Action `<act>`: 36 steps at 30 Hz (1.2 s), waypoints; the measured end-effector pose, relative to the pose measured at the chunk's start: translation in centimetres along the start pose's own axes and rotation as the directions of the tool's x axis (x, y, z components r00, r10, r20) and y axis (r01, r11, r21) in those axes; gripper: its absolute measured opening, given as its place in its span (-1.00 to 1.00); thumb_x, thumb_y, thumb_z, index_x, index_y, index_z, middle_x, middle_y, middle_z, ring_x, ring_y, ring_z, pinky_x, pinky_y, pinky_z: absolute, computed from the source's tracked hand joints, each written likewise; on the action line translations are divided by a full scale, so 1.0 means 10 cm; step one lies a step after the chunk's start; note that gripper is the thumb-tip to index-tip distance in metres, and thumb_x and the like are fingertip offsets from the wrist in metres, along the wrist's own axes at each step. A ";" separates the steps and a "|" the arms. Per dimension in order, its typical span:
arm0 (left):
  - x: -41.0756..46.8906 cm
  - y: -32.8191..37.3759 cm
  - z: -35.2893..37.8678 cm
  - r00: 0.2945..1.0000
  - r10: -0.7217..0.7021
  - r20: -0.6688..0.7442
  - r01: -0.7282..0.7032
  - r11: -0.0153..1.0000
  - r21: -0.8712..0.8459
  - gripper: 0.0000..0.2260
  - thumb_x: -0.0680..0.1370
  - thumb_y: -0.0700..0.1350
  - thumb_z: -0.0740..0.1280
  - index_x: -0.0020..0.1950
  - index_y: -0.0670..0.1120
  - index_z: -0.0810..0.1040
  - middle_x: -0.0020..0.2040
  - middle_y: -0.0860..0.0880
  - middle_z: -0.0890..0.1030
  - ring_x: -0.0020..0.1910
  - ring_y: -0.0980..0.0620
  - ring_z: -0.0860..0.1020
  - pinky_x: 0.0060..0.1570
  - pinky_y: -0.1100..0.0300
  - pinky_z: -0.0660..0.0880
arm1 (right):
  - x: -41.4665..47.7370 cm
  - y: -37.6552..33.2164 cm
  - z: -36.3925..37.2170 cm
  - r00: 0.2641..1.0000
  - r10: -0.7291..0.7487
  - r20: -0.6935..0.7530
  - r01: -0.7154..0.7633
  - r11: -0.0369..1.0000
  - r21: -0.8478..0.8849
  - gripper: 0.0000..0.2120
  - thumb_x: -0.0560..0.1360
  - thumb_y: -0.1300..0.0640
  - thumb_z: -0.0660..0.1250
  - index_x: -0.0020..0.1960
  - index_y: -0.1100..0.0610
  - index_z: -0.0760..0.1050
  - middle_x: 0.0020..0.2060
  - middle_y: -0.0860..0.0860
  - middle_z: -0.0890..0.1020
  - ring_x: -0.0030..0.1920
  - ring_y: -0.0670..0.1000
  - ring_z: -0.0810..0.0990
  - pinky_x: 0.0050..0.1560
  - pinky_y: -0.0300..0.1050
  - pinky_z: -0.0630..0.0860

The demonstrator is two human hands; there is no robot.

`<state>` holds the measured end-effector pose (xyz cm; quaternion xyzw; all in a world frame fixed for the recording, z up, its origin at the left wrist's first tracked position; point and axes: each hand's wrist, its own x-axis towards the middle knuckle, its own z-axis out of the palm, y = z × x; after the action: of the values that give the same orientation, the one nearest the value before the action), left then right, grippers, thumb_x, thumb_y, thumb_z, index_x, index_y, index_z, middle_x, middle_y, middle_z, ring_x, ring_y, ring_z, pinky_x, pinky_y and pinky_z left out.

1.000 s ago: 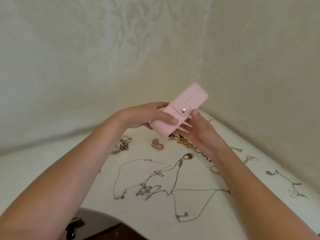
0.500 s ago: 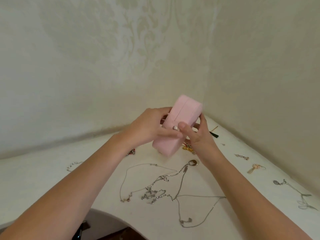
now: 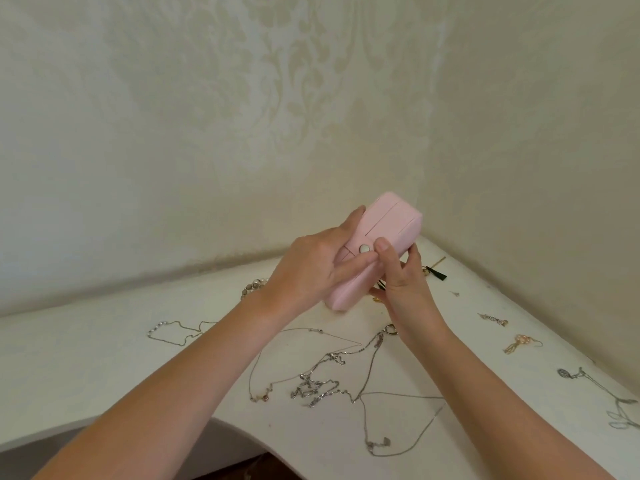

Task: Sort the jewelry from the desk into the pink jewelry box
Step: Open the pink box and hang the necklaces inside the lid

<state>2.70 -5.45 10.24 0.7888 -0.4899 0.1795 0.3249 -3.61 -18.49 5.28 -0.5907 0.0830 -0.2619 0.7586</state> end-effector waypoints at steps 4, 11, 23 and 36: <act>-0.02 -0.04 0.16 0.943 0.269 -0.196 -0.182 0.910 0.373 -0.40 0.63 0.16 -0.02 0.29 -0.30 0.48 -0.10 -0.15 0.66 -0.41 -0.09 0.58 -0.56 0.20 0.44 | 0.00 0.00 0.01 0.999 -0.009 -0.043 0.008 1.000 -0.022 -0.23 0.26 -0.28 0.39 0.37 -0.02 0.24 0.19 -0.09 0.57 0.16 -0.12 0.57 0.23 0.06 0.50; 0.00 -0.09 0.27 0.909 0.383 -0.164 -0.212 0.764 0.610 -0.52 0.66 -0.02 -0.02 0.20 -0.37 0.51 0.06 -0.24 0.64 -0.46 -0.11 0.59 -0.64 0.22 0.35 | 0.01 0.02 0.05 0.983 -0.025 -0.182 0.017 0.999 -0.048 -0.12 0.15 -0.33 0.41 0.34 0.05 0.25 0.19 -0.03 0.55 0.17 -0.02 0.57 0.19 0.16 0.51; 0.16 0.03 0.12 0.924 0.337 -0.180 -0.191 0.816 0.545 -0.69 0.54 -0.10 0.11 0.00 -0.21 0.59 -0.30 -0.10 0.67 -0.51 -0.08 0.58 -0.66 0.15 0.42 | -0.06 0.01 0.00 0.995 0.088 -0.036 -0.084 0.993 0.088 -0.31 0.31 -0.30 0.32 0.33 0.04 0.37 0.14 0.00 0.62 0.13 0.02 0.61 0.06 0.07 0.60; 0.44 -0.74 -0.34 0.619 -0.769 0.161 0.610 0.342 -0.715 -0.74 0.55 0.01 0.30 -0.21 -0.12 0.63 -0.30 -0.01 0.65 -0.39 0.06 0.54 -0.34 0.25 0.41 | -0.07 -0.18 0.00 0.976 0.031 0.215 -0.124 0.892 0.435 -0.12 0.17 -0.33 0.48 0.33 0.14 0.40 0.24 0.15 0.55 0.25 0.11 0.52 0.24 0.05 0.48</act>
<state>11.37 -3.72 12.90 0.7050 -0.0994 -0.1002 0.6951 -4.76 -18.49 6.84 -0.4207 -0.0330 -0.1818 0.8882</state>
